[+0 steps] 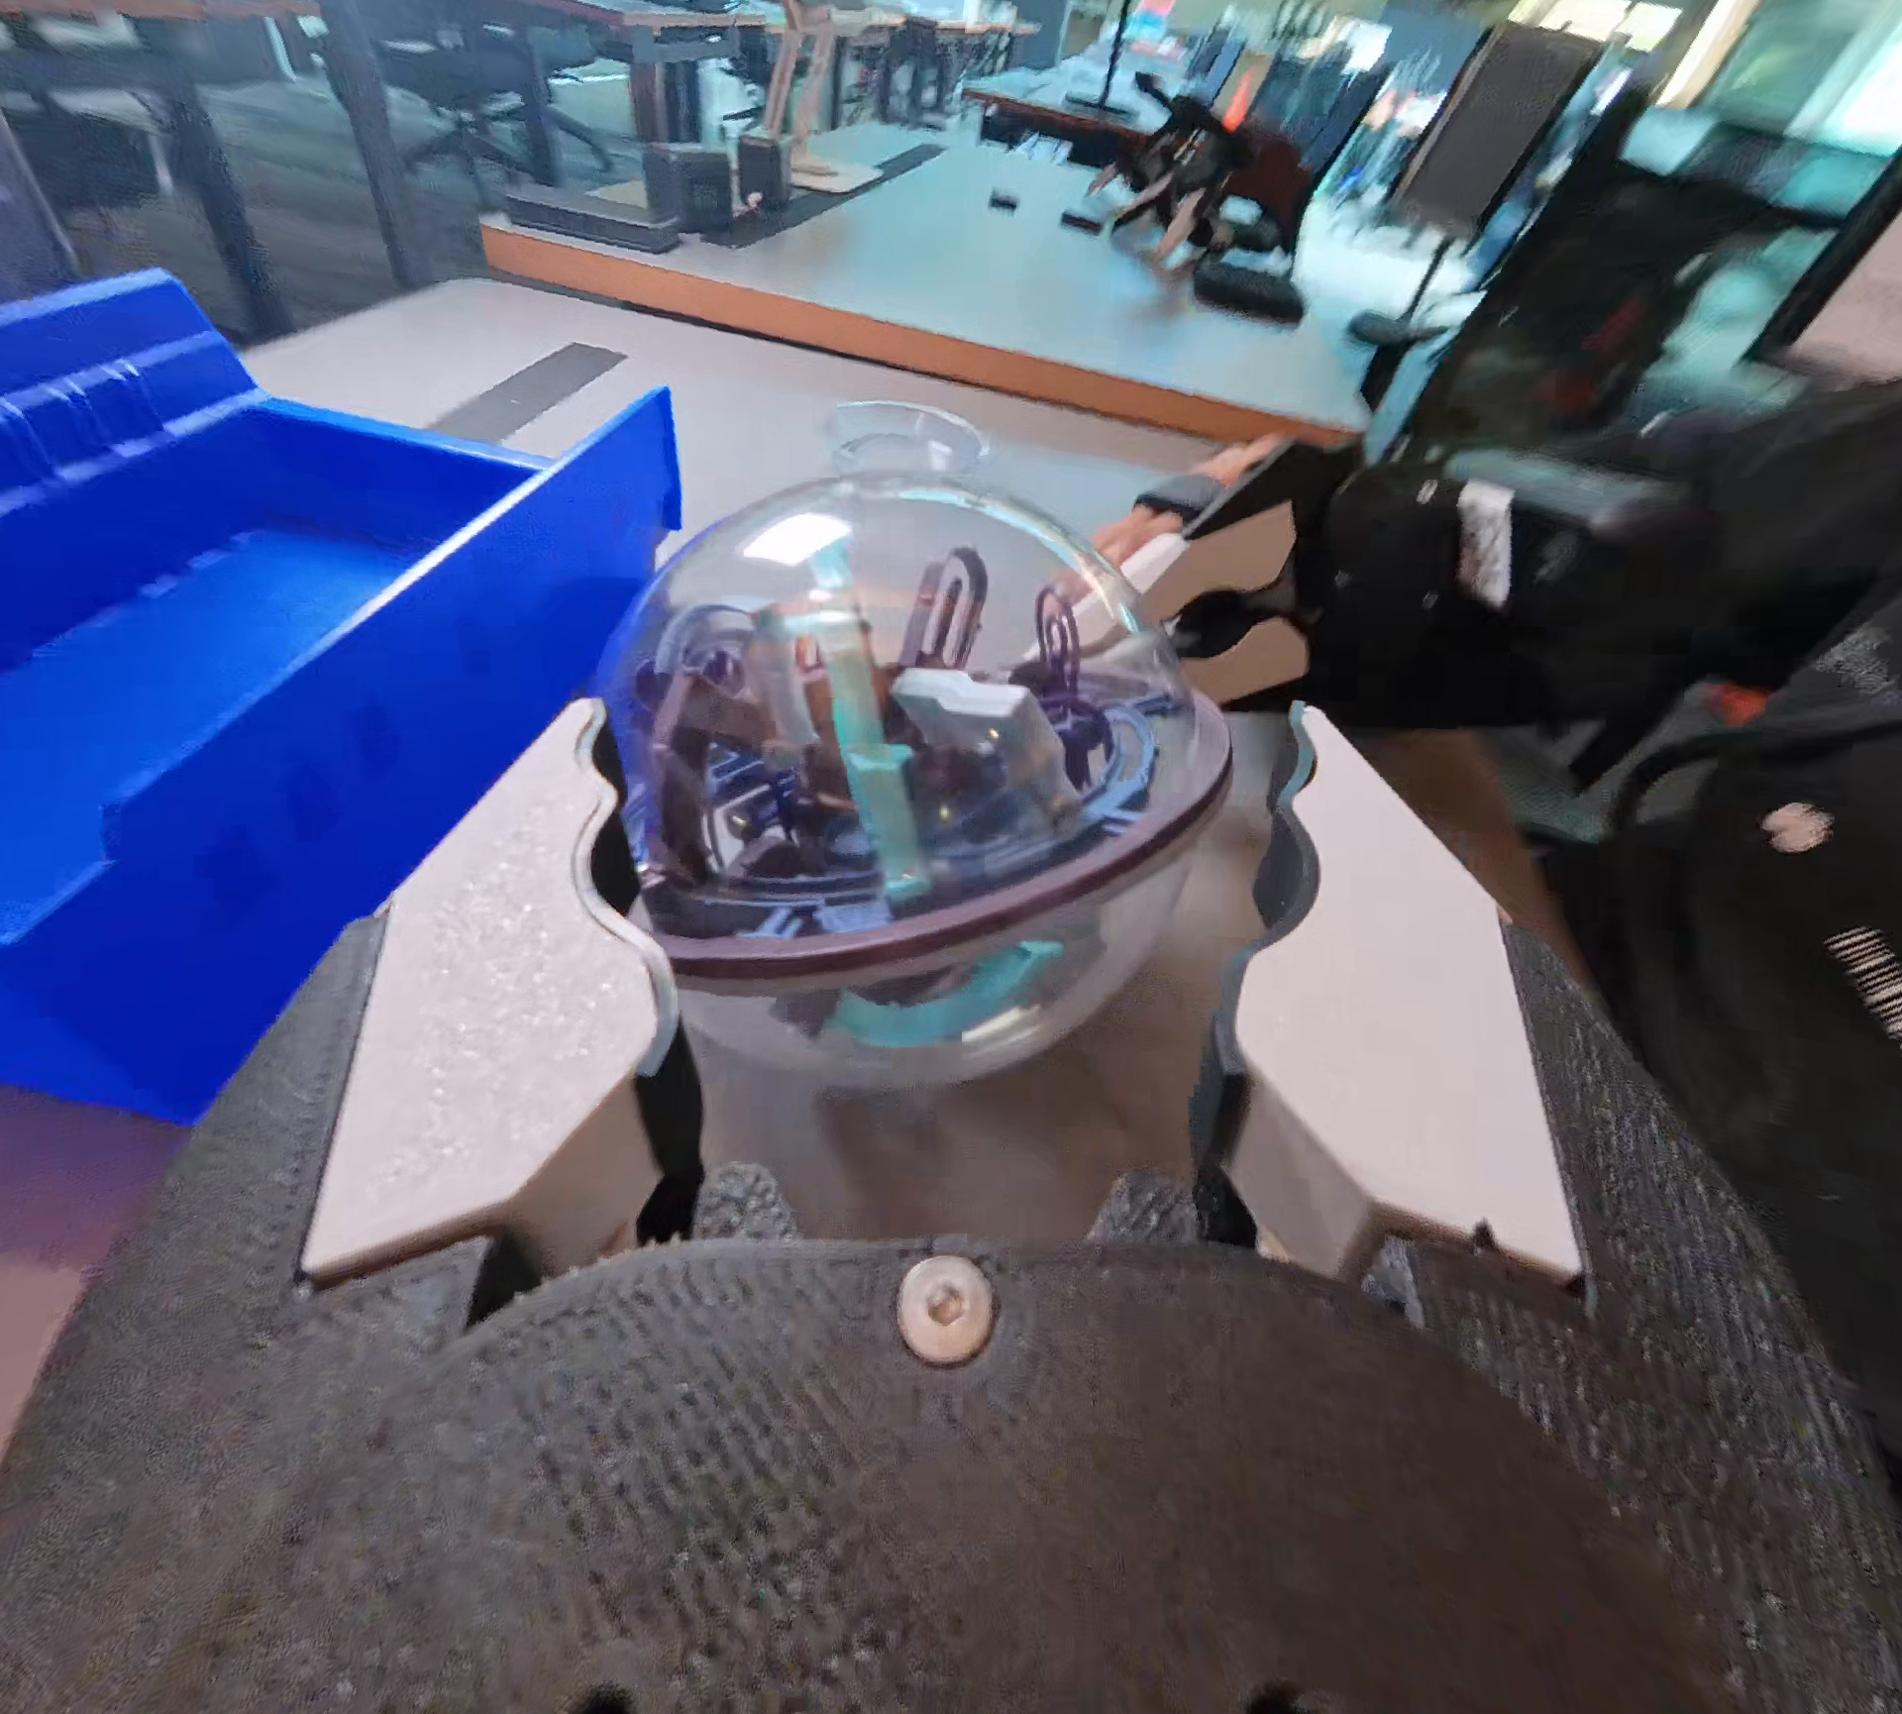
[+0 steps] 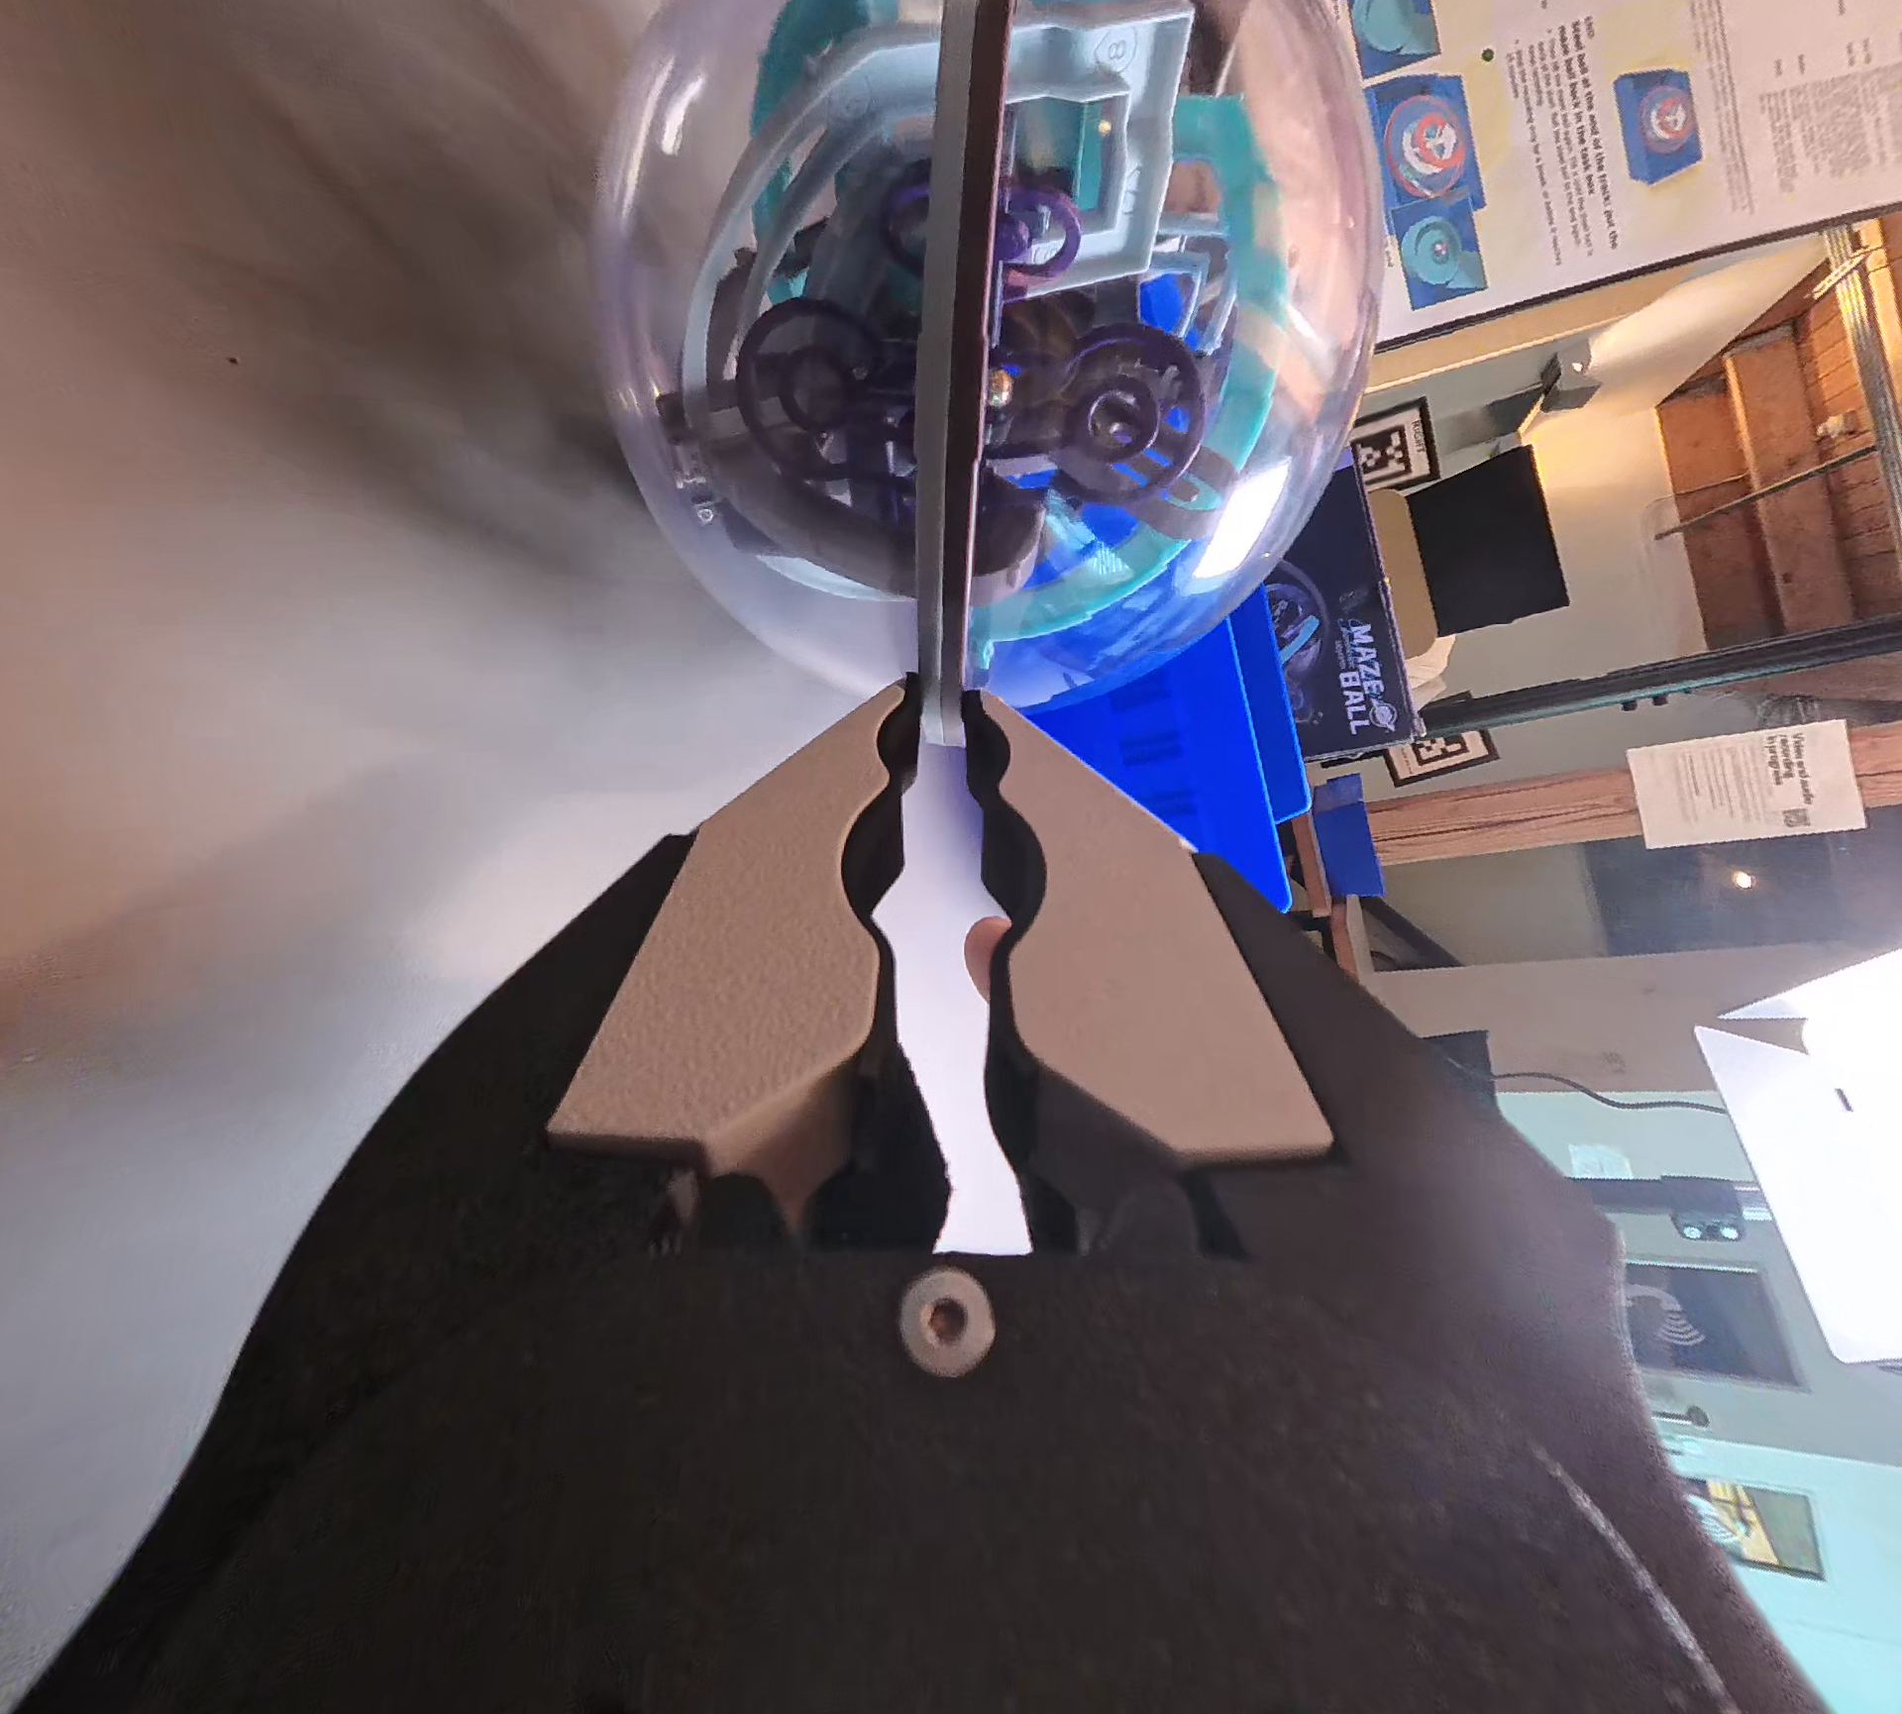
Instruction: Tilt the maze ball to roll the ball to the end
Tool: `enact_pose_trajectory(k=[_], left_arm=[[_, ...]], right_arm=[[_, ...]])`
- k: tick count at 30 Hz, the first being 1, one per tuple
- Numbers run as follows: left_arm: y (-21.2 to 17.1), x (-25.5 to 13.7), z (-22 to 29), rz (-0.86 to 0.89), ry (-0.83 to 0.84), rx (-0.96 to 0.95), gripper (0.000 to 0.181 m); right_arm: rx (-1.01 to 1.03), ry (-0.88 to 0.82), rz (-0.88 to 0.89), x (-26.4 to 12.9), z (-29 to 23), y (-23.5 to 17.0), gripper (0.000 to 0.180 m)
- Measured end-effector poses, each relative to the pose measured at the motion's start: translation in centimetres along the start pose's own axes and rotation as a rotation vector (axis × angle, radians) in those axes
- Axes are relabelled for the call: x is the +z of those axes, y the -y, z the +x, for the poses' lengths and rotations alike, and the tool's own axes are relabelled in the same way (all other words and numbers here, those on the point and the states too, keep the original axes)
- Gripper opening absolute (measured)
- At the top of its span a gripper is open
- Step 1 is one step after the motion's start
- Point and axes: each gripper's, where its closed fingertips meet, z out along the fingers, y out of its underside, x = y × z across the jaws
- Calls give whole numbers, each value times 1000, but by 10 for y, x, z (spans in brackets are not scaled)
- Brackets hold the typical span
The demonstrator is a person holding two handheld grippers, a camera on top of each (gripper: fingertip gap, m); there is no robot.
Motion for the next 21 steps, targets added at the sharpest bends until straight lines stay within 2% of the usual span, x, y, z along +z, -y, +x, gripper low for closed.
enact_pose_trajectory(k=[2,3,6,9,11,15,21], left_arm=[[-6,-2,15,-32,94,199,116],[-7,-4,24,-36,138,309,106],[-10,-8,44,-49,242,592,64],[-19,-7,48,-102,296,748,45],[-20,-7,49,-122,301,793,29],[-24,-5,47,-153,286,815,11],[-23,-5,44,-181,262,822,9]], right_arm=[[-3,3,8,-4,0,5,6],[0,8,13,-7,1,7,6],[11,19,35,-15,3,17,6],[-5,25,42,-21,2,22,5],[9,33,58,-24,3,27,5],[32,45,84,-31,9,37,5],[65,86,99,-38,14,43,5]])
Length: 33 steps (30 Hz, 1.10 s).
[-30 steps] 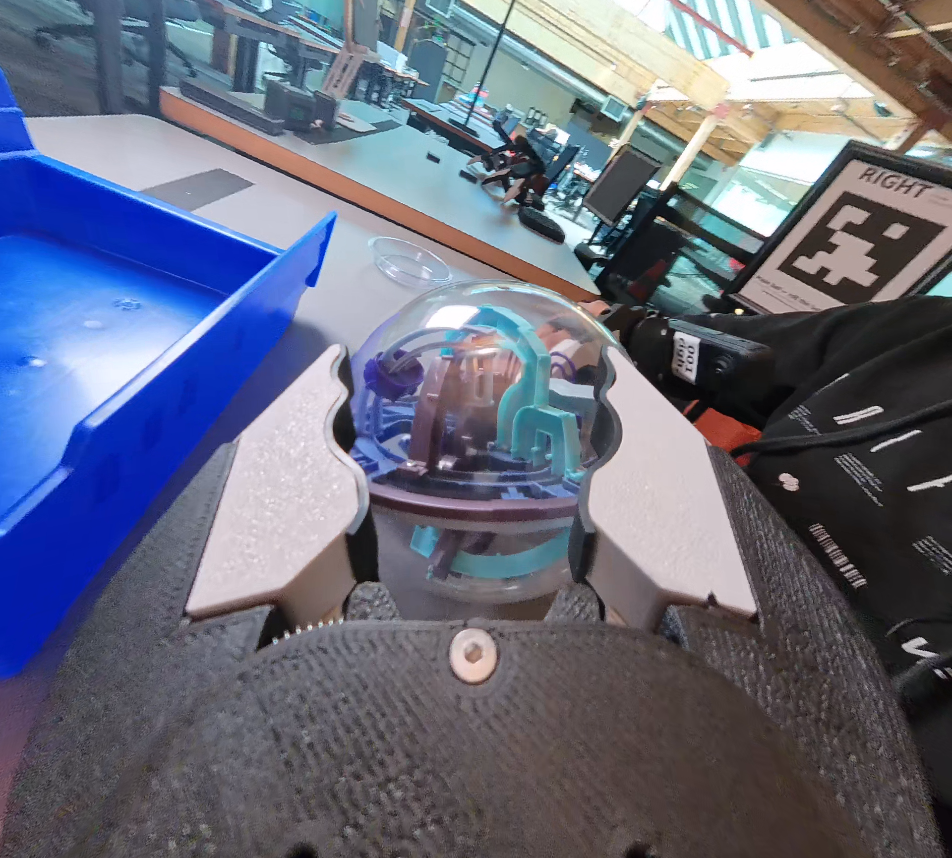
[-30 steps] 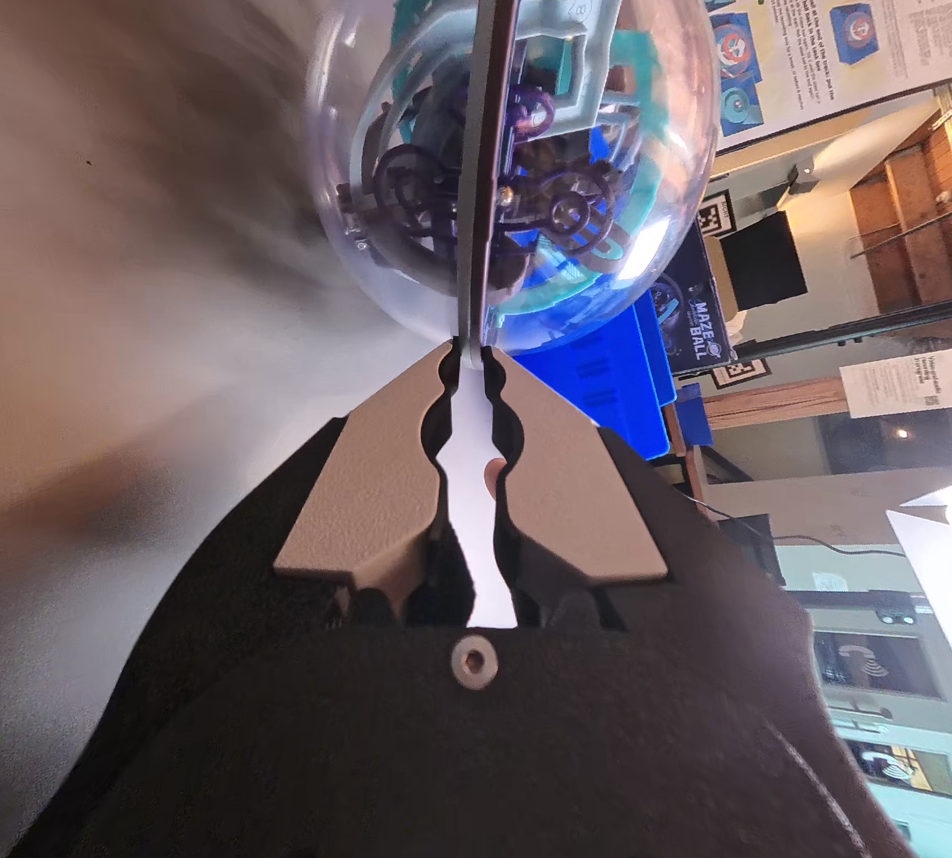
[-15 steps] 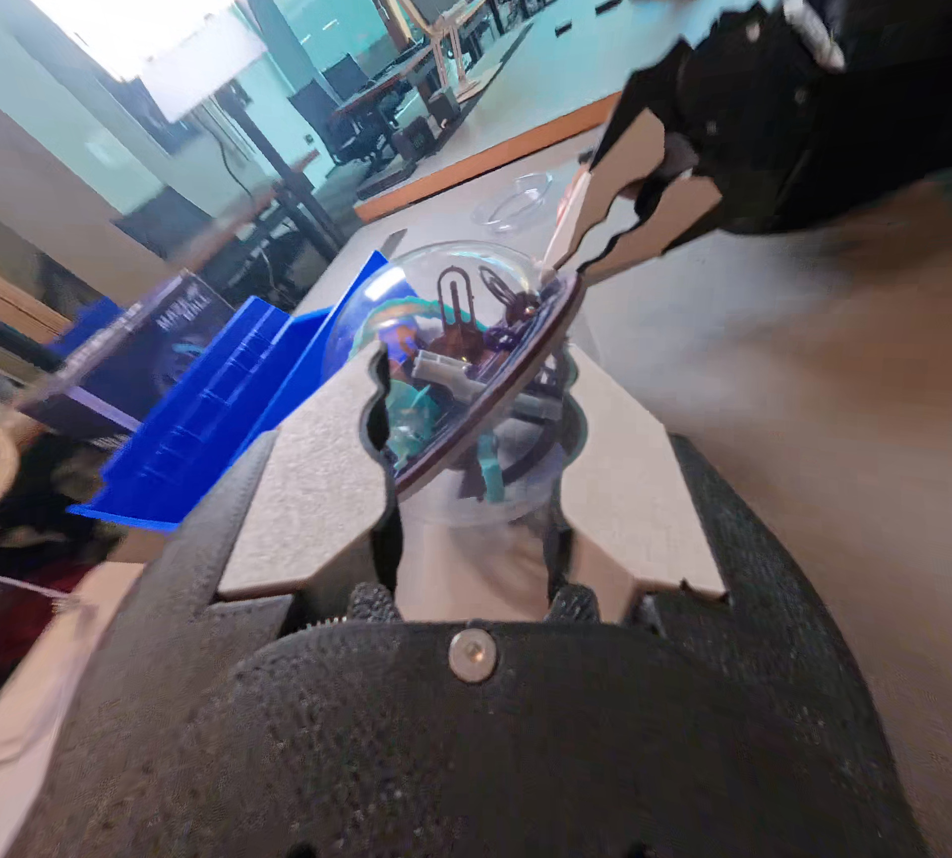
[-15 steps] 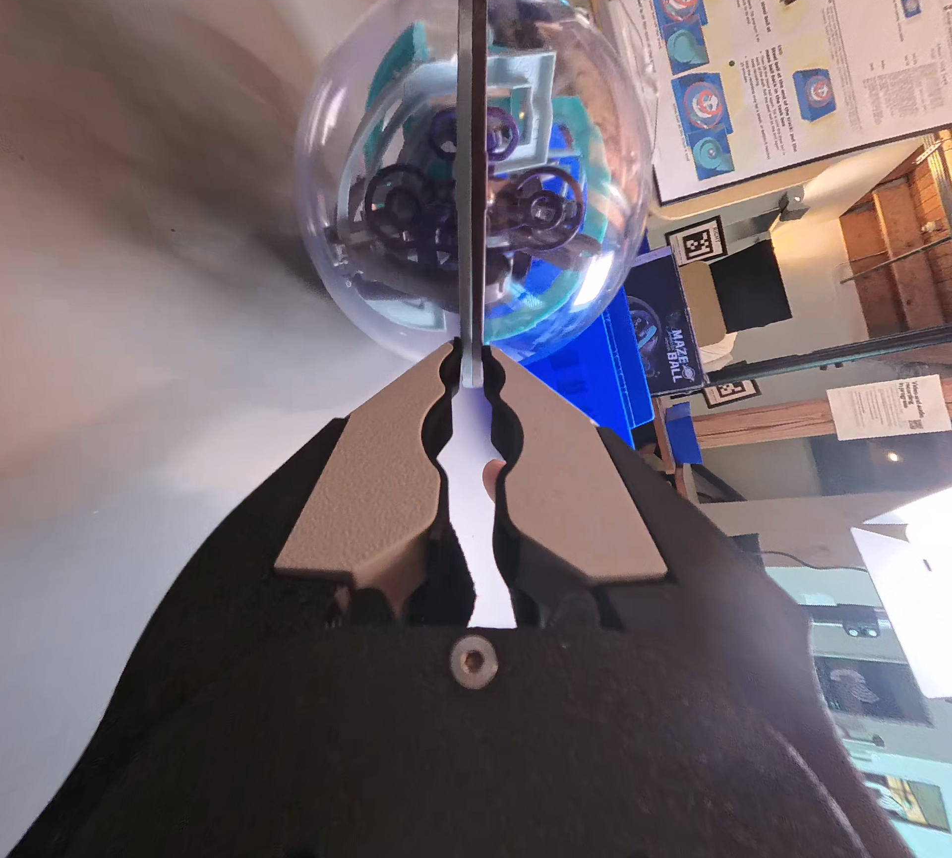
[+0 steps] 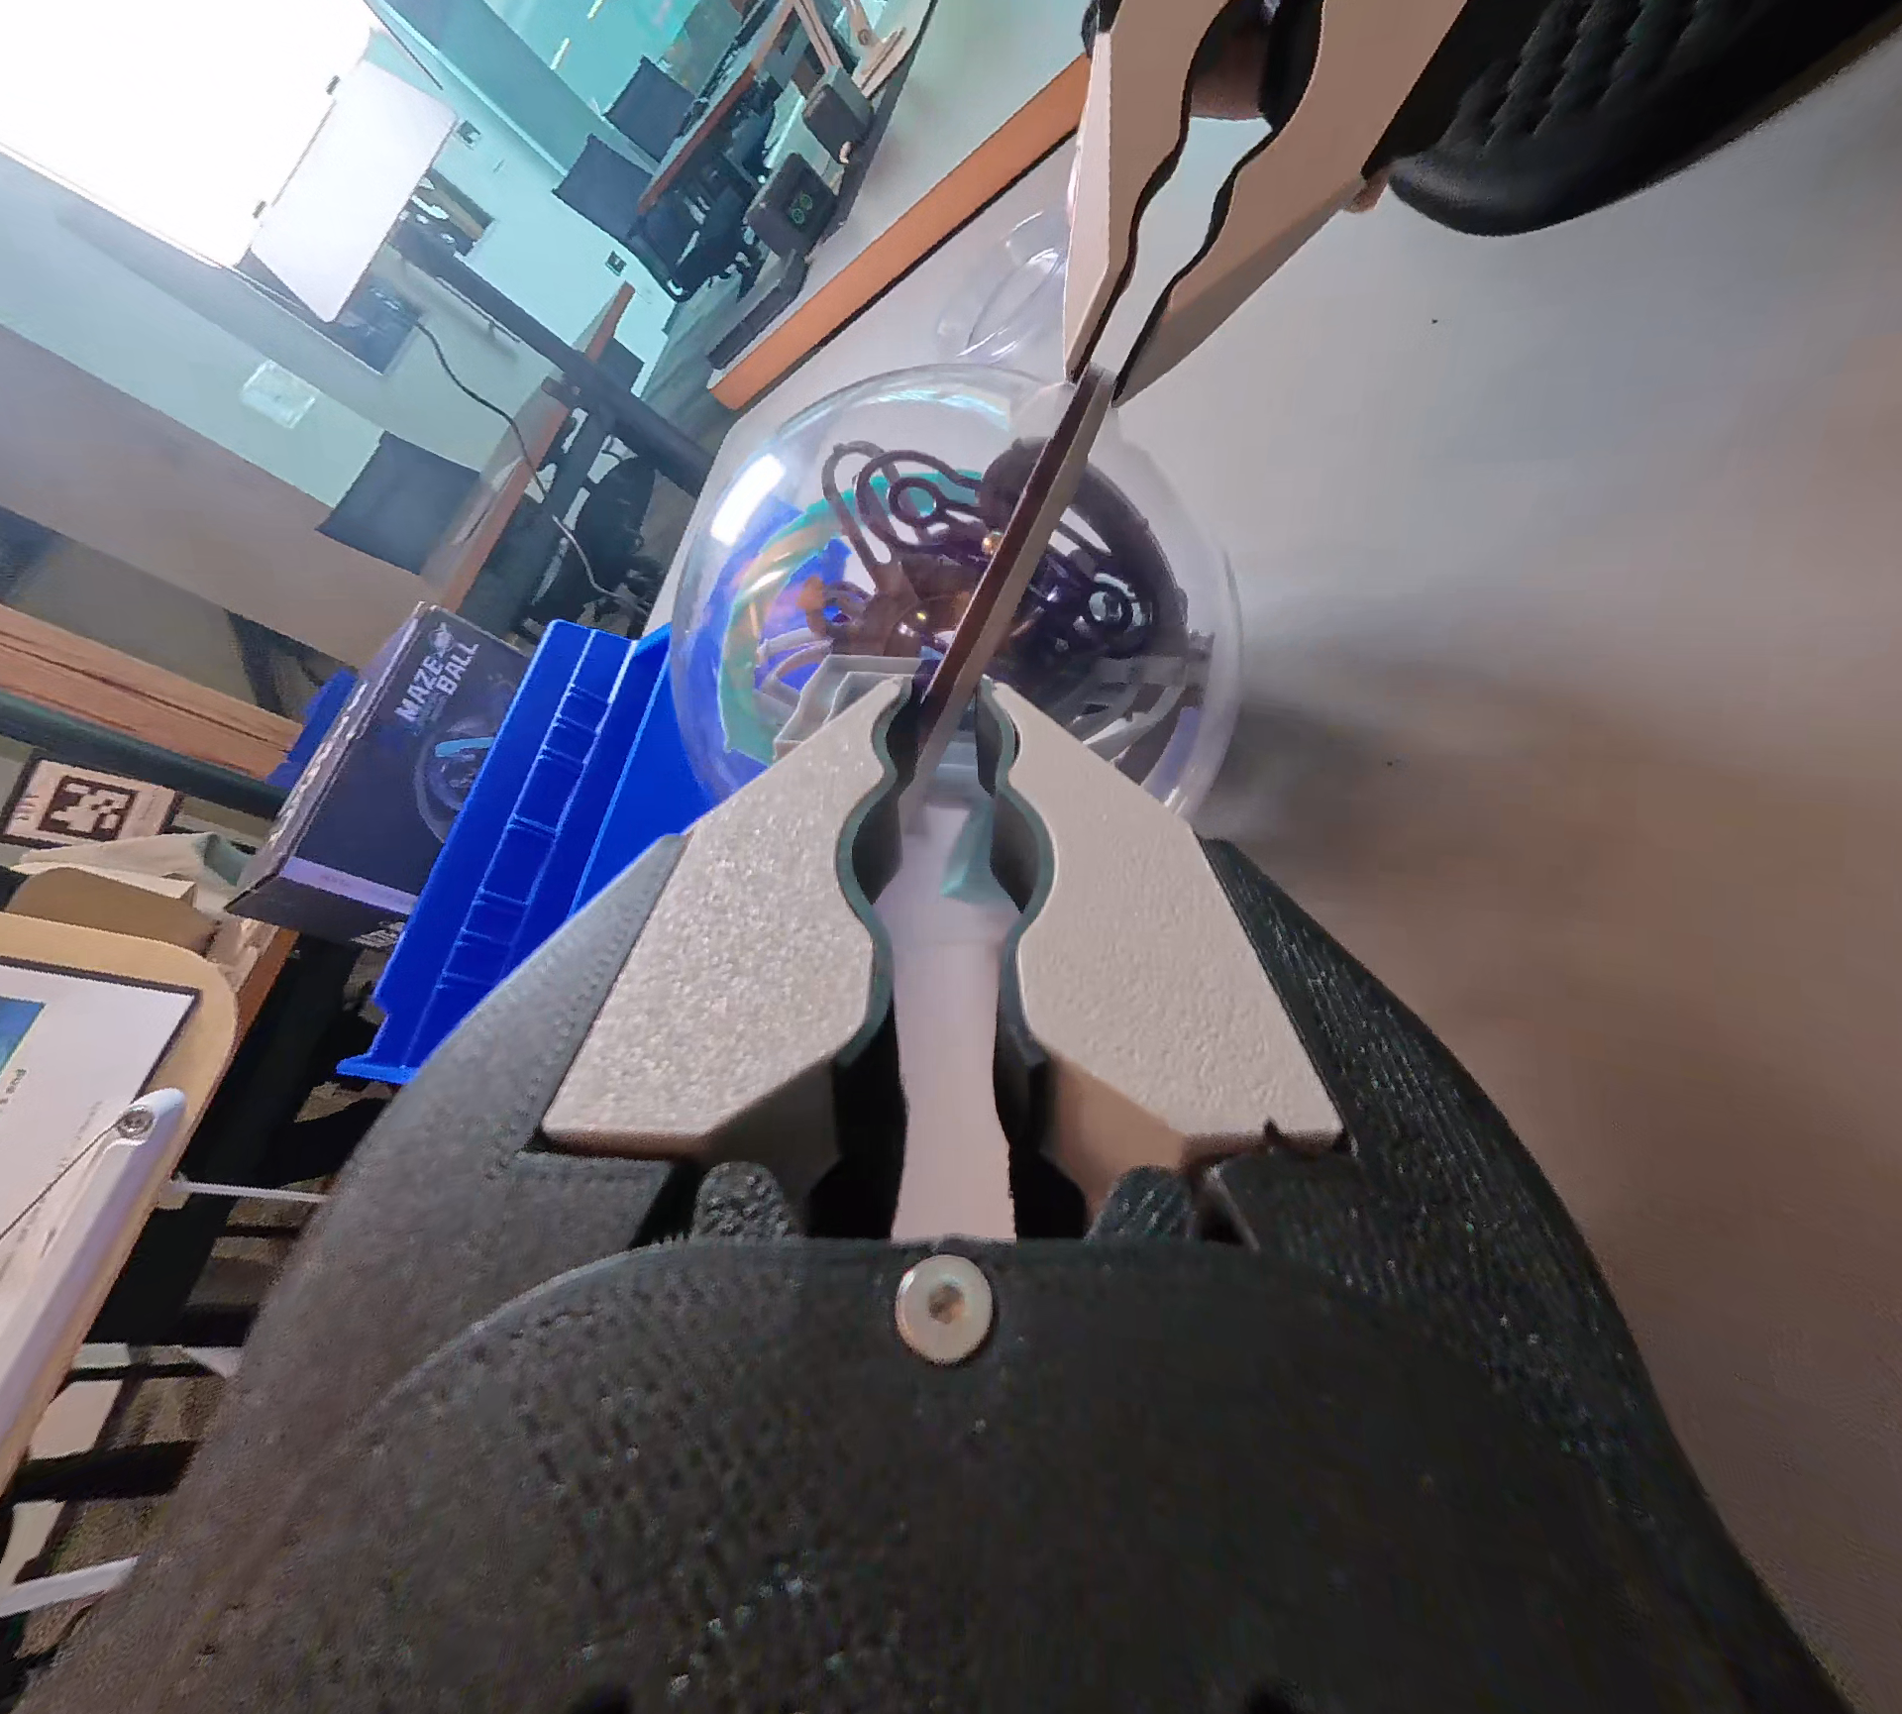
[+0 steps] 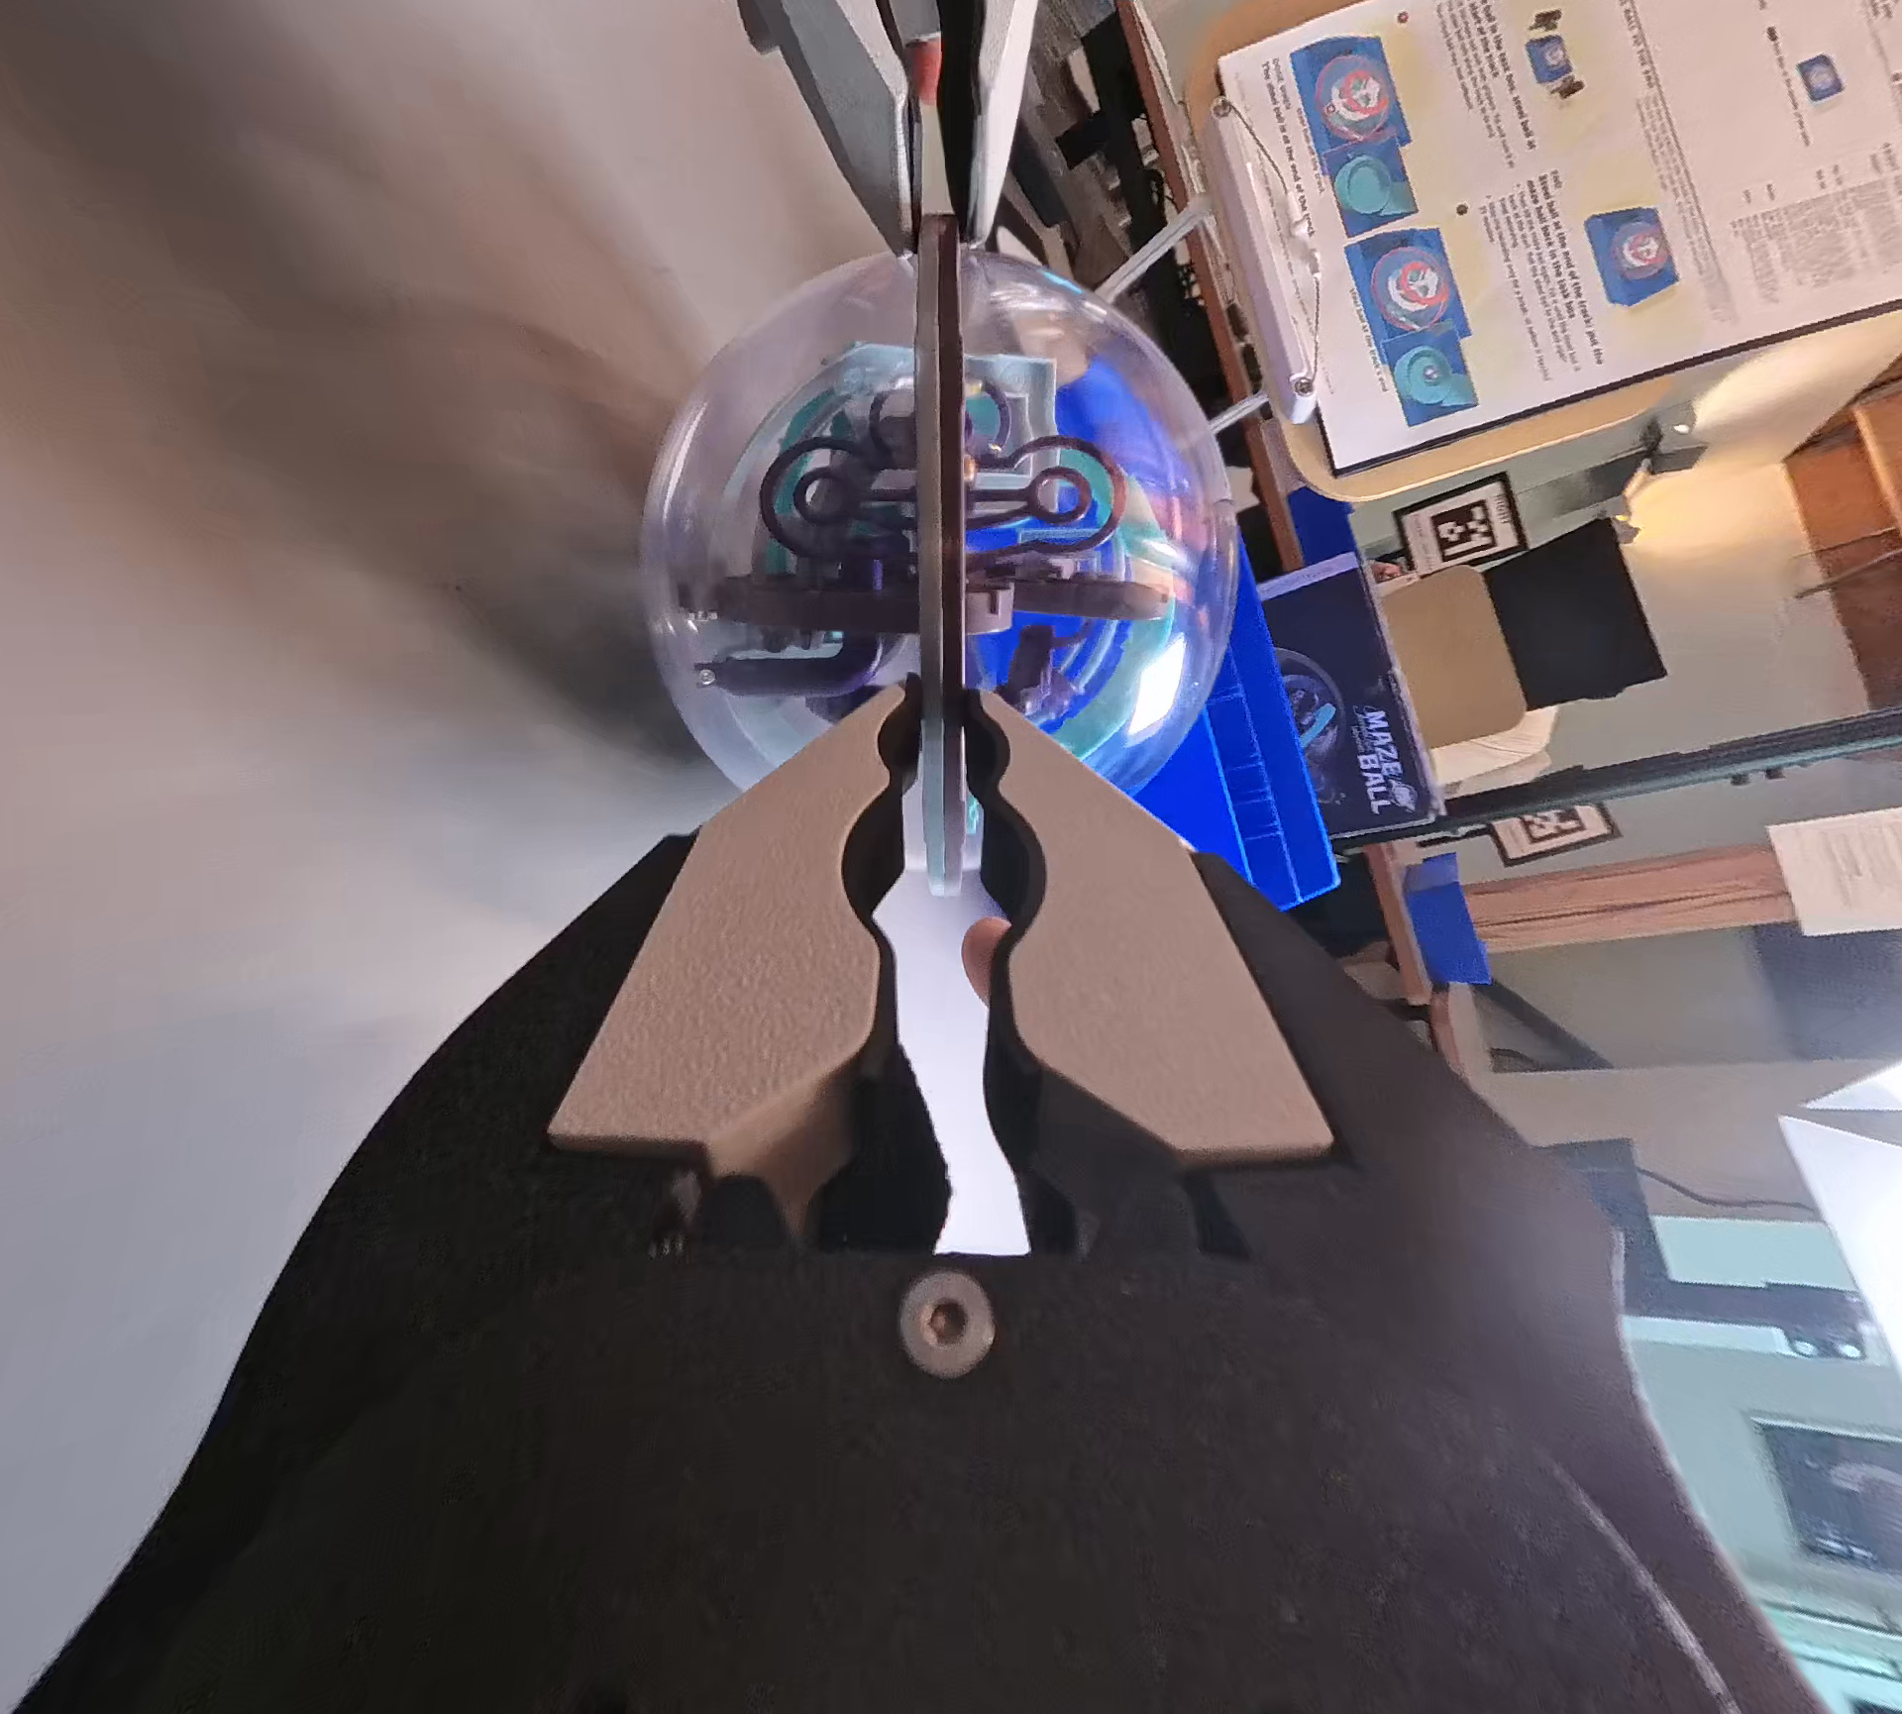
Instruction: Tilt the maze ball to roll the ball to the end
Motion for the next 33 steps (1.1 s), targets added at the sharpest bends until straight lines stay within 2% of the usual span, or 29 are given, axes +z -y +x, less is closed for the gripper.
enact_pose_trajectory(k=[11,17,18,21,23,25,27,31,33], left_arm=[[12,-27,14,104,-224,-107,8],[27,-50,35,196,-384,-170,8],[28,-51,37,205,-397,-176,8],[30,-51,38,216,-428,-190,7],[28,-49,37,216,-438,-188,7],[27,-46,33,221,-443,-190,7],[26,-43,29,224,-445,-194,7],[24,-39,24,226,-433,-197,7],[24,-38,24,238,-436,-215,7]], right_arm=[[135,141,38,-29,-12,46,5],[260,288,126,-57,-34,82,7],[282,322,143,-61,-35,85,11],[299,495,239,-75,-30,86,44],[293,613,261,-77,-22,71,75],[310,668,222,-64,-10,45,99],[324,681,175,-43,-9,25,114],[305,700,179,-26,-29,25,126],[277,634,164,-17,-29,23,118]])
